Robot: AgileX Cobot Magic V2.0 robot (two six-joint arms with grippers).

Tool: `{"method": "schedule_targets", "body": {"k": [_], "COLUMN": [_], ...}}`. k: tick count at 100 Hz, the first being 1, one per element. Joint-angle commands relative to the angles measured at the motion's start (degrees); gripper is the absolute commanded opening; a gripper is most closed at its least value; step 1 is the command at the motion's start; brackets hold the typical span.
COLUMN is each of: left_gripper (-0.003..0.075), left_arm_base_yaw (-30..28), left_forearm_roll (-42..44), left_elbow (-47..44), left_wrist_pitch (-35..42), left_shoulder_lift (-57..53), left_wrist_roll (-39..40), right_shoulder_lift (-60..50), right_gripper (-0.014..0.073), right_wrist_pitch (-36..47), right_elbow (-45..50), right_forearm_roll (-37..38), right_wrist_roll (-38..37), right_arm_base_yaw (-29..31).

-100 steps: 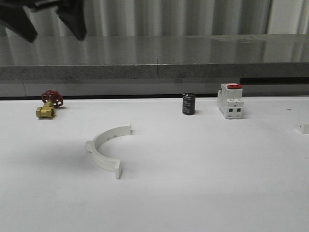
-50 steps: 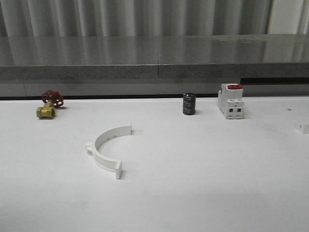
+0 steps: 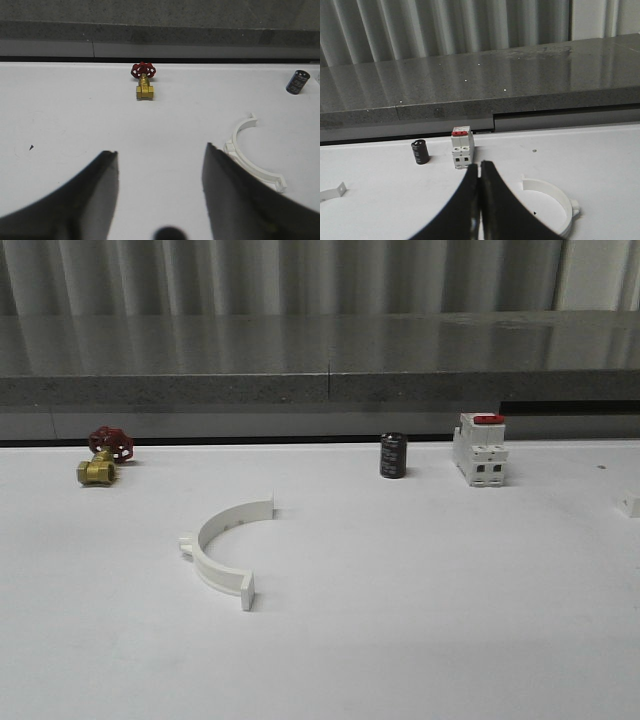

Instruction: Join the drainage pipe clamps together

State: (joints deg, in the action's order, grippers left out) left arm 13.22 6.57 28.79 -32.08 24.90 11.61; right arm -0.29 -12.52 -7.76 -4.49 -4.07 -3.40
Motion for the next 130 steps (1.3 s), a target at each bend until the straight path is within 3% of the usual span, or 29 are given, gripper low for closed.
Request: {"method": "schedule_targets", "body": {"k": [1,9,32,59,71,85,92,115,130], "left_gripper": [0.0123,-0.0025,-0.0021,-0.0021,-0.0021,-0.0021,-0.0021,-0.0021,-0.0021], "left_arm_base_yaw": [0.0,0.0,0.0,0.0,0.0,0.0,0.0,0.0,0.0], "left_forearm_roll": [-0.1,0.0,0.0,0.0,0.0,0.0,0.0,0.0,0.0], "left_elbow": [0.8,0.8,0.8,0.8,0.8,0.8,0.8,0.8,0.8], "left_wrist_pitch": [4.7,4.7,4.7,4.7,4.7,4.7,4.7,4.7,4.7], "left_shoulder_lift": [-1.2,-1.4,-1.4,-1.4,-1.4,-1.4,-1.4,-1.4,-1.4], "left_wrist_roll": [-0.1,-0.1,-0.1,-0.1,-0.1,-0.1,-0.1,-0.1,-0.1], "right_shoulder_lift": [3.5,8.5,28.3,42.7,45.1,46.8,48.0,59.2,70.1], "right_gripper": [-0.0067,-0.0067,-0.0067,-0.0051,0.0092,0.0385,0.0475,0.0491,0.0491], "right_wrist_pitch": [-2.2,-9.3,-29.7,-33.4,-34.0,-33.4,-32.4,-31.9,-32.8], "right_elbow": [-7.4,-13.1,-31.4,-38.0,-38.0,-38.0,-38.0,-43.4,-50.4], "right_forearm_roll": [-0.4,-0.4,-0.9,-1.6,-1.7,-1.7,-1.7,-0.4,-0.2], "right_wrist_roll": [0.2,0.2,0.2,0.3,0.3,0.3,0.3,0.8,3.5], "right_arm_base_yaw": [0.2,0.2,0.1,0.0,0.0,0.0,0.0,0.3,4.5]}}
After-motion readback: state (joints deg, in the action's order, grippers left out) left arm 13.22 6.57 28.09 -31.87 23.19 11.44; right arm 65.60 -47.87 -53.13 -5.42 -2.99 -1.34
